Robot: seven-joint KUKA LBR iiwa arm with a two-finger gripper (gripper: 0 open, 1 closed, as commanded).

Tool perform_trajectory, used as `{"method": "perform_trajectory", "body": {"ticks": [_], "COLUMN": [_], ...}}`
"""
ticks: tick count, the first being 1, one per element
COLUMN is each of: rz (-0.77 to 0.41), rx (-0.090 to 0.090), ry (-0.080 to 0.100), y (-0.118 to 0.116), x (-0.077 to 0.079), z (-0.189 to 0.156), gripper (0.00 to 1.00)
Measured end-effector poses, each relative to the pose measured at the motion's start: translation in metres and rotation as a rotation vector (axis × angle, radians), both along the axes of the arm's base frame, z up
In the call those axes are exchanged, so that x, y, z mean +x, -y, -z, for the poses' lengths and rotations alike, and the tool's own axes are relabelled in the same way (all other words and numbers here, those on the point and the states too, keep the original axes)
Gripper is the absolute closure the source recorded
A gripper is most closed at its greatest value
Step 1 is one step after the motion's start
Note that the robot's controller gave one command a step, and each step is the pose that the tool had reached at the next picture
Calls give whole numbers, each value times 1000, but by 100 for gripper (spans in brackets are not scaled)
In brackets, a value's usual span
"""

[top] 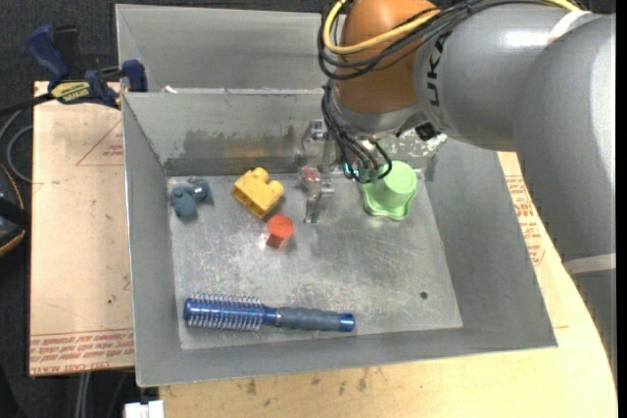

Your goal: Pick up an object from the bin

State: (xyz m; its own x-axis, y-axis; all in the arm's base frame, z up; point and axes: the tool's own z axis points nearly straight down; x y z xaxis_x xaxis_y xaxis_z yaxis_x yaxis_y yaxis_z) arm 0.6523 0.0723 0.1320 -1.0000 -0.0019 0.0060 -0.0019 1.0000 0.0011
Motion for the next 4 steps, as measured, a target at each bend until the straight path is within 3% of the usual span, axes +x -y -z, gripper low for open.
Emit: {"method": "perform_trajectory", "body": {"ticks": [1,2,3,4], "rz": [192,332,581,715], "rx": [0,1,-1,6], "ry": [13,8,7,12], "y": [-23,-57,-54,-50], "x": [-5,-14,-5,1], "z": [36,23,26,54], "gripper": [0,0,0,0]}}
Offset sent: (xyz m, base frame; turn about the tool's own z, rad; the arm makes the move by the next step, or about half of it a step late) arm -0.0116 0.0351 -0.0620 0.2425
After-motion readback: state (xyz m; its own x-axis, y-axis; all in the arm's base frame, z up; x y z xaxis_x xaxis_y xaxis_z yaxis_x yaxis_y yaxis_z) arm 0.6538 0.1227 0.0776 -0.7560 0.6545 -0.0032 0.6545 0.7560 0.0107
